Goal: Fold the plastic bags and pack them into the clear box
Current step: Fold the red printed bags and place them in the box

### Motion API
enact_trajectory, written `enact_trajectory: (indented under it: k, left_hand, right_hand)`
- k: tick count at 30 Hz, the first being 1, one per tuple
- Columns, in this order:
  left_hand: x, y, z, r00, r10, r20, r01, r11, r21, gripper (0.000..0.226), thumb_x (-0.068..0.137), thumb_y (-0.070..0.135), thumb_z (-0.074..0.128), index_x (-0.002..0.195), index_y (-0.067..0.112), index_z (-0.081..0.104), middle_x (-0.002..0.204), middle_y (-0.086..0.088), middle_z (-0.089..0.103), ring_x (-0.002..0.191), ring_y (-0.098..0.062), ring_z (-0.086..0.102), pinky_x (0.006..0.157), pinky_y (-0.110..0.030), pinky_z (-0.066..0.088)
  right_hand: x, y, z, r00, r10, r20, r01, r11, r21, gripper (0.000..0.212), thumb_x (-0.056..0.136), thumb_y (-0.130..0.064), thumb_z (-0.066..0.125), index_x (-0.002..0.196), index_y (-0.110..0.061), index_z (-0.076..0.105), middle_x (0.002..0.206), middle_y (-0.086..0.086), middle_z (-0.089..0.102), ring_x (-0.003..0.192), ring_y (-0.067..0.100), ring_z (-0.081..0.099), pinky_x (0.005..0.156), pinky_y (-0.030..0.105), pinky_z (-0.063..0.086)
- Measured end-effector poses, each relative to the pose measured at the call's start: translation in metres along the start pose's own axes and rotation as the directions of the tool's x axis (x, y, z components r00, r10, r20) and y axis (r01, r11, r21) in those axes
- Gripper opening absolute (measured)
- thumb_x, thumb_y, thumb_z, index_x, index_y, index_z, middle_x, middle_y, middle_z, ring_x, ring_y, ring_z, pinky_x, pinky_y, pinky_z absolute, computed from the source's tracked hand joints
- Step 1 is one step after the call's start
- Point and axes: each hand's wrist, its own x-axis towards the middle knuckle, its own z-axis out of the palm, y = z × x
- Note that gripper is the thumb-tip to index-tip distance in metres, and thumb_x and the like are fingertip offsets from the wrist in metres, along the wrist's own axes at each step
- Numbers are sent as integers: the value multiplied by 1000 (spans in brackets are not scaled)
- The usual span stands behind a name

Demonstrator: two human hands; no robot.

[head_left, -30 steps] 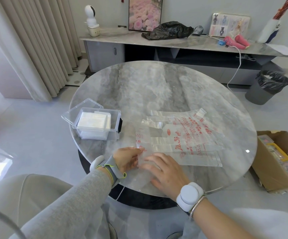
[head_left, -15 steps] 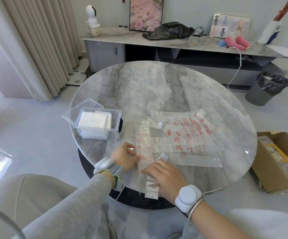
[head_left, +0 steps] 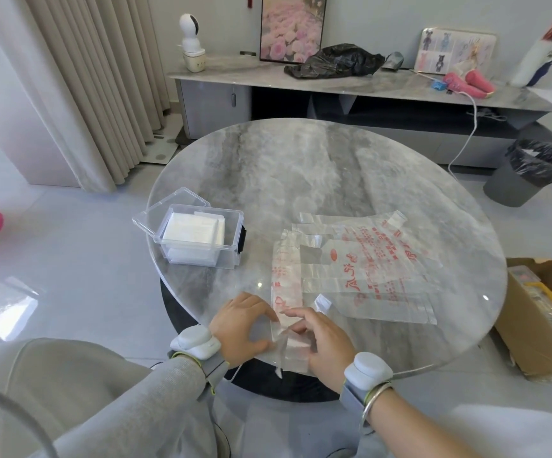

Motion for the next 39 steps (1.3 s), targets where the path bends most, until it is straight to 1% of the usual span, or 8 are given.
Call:
enact_trajectory:
  k: [6,10,12,17,25,29,33,39]
  left_hand:
    - [0,3,0,994,105,3,-105,991,80,45,71,61,47,103,33,63,110,19,56,112,-4,43,92,-19,32]
    - [-3,1,2,971,232,-56,-215,952,217,29,74,50,63,96,31,63,104,17,61,103,-8,52,87,-23,43]
    - [-4,1,3,958,281,-57,-254,925,284,27,71,44,76,91,31,64,99,17,63,98,-8,55,85,-23,47]
    - [-4,6,6,936,334,-108,-273,886,374,27,69,45,78,87,27,66,92,14,64,86,-10,61,85,-22,36]
    - [-7,13,13,862,478,-171,-356,809,468,30,81,51,58,79,23,69,86,7,66,79,-15,62,85,-30,39]
    - [-7,16,16,892,418,-170,-310,842,442,31,82,51,57,77,23,68,84,9,65,79,-16,60,82,-32,41]
    - [-7,20,14,942,217,-256,-154,957,244,33,87,55,51,73,30,67,84,18,64,81,-10,58,81,-28,42]
    - [0,19,24,948,-87,-305,92,996,0,45,80,74,48,65,36,66,76,24,62,86,-2,50,81,-17,30]
  right_hand:
    - [-3,-3,-5,995,-3,97,-10,991,133,66,78,2,54,124,-44,44,114,-16,60,92,-5,52,68,10,36]
    - [-11,0,-6,995,-34,99,23,993,115,87,71,17,36,117,-57,37,116,-22,45,114,-8,52,67,9,36]
    - [-14,1,-4,996,-48,80,39,993,112,86,71,19,35,120,-52,41,116,-21,44,116,-12,50,70,6,36]
    - [-15,4,-7,998,-59,-10,59,996,73,58,78,10,47,122,-27,55,107,-27,47,106,-8,46,81,7,36]
    - [-14,5,-14,999,33,28,-36,995,96,32,81,-12,63,105,-33,57,98,-14,63,93,-7,46,70,11,35]
    - [-11,6,-17,992,121,46,-127,976,176,28,84,-16,64,96,-39,53,87,-21,69,97,-3,49,74,17,34]
    - [-8,5,-15,969,245,6,-239,938,250,19,86,-17,66,89,-34,56,83,-12,71,90,7,61,83,27,46]
    - [1,1,-12,937,346,-40,-324,908,264,17,87,-20,64,74,-19,53,73,-1,70,64,12,56,63,26,42]
